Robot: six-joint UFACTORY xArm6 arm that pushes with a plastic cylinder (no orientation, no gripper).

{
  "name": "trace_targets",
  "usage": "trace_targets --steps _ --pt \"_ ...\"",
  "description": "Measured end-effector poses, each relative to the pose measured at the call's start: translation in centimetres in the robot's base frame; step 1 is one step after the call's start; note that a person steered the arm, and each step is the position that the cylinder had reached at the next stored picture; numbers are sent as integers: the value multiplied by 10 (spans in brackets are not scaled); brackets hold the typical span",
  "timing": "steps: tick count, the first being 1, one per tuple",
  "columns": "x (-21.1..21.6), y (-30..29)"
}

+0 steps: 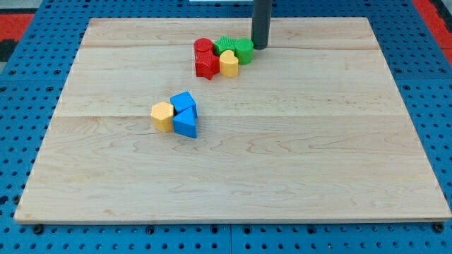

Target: Point your arm at the blue triangle

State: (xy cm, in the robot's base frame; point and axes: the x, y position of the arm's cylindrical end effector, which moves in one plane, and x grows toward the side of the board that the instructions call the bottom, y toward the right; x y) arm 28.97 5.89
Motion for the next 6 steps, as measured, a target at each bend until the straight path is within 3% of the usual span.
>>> trace_targets --steps 1,3,6 --pt "25 4" --pt "36 53" --pt "184 9"
